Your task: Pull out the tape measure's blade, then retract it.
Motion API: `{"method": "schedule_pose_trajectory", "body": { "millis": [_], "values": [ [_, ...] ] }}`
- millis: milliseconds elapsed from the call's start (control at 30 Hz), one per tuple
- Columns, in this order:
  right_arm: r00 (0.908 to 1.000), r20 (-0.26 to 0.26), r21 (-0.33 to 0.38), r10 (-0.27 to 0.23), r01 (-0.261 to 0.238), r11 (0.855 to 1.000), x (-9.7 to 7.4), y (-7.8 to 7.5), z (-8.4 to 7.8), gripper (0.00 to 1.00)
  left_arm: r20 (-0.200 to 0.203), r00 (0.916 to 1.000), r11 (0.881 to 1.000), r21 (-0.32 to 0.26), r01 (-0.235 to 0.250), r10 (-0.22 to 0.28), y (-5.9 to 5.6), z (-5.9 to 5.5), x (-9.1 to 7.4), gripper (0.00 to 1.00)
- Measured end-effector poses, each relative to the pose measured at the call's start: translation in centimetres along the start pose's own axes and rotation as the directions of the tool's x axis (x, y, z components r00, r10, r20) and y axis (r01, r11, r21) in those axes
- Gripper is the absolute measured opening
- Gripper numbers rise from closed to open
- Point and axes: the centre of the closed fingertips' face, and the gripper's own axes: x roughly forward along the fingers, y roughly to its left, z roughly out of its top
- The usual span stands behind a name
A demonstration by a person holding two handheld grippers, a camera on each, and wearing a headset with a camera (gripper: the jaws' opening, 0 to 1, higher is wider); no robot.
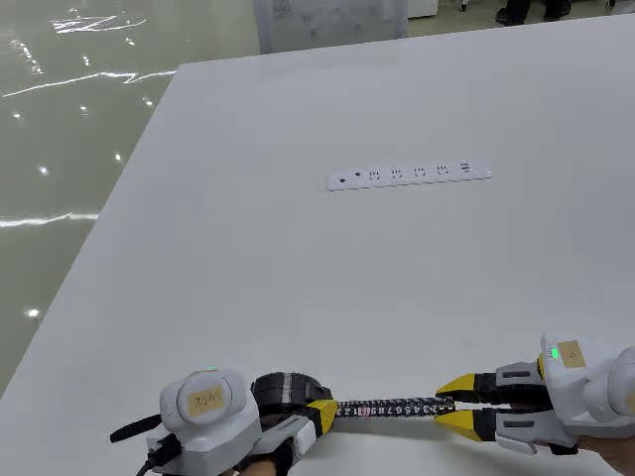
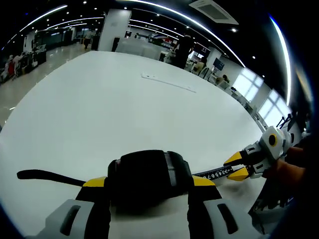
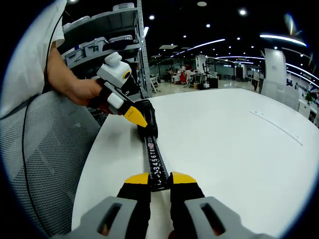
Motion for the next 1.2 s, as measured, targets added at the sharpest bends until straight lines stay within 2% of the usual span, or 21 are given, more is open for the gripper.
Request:
{"method": "schedule_pose_trajectory", "body": {
  "millis": [400,667,767,867,967,1000,1033,1067,1200],
  "values": [
    [1.0000,0.005,-0.019,-0.001,0.001,1.000,-0.11,-0.25,0.73,0.12,0.027,0.9996,0.999,-0.048,-0.008,0.009,0.11,0.22,-0.02,0.62],
    [1.0000,0.008,-0.014,-0.002,0.002,1.000,-0.10,-0.11,0.74,0.12,0.050,0.9982,0.999,-0.040,-0.030,0.032,0.12,0.27,0.01,0.63],
    [1.0000,0.001,-0.019,0.001,-0.001,1.000,-0.05,-0.07,0.64,0.12,0.041,0.9982,0.999,0.002,-0.043,0.043,-0.01,0.22,0.16,0.62],
    [1.0000,-0.001,-0.017,0.002,-0.002,1.000,0.01,0.00,0.58,0.12,0.035,0.9983,0.999,0.013,-0.046,0.045,0.03,0.07,0.11,0.61],
    [1.0000,0.002,-0.014,0.002,-0.002,1.000,0.03,-0.03,0.55,0.12,0.026,0.9987,0.999,0.009,-0.044,0.044,0.12,0.10,0.14,0.60],
    [1.0000,0.006,-0.010,-0.001,0.001,1.000,0.00,-0.10,0.60,0.12,0.033,0.9986,0.999,-0.017,-0.040,0.040,0.25,0.21,0.08,0.60],
    [0.9999,0.010,-0.006,-0.002,0.002,1.000,-0.02,-0.13,0.65,0.12,0.028,0.9990,0.999,-0.018,-0.034,0.035,0.35,0.19,0.01,0.60],
    [0.9999,0.014,-0.003,-0.004,0.004,1.000,-0.04,-0.22,0.60,0.12,0.043,0.9986,0.998,-0.056,-0.028,0.031,0.39,0.35,-0.07,0.60],
    [0.9999,0.014,0.001,-0.004,0.004,1.000,0.05,-0.21,0.47,0.12,0.037,0.9988,0.999,-0.029,-0.032,0.033,0.24,0.25,0.04,0.60]
  ]
}}
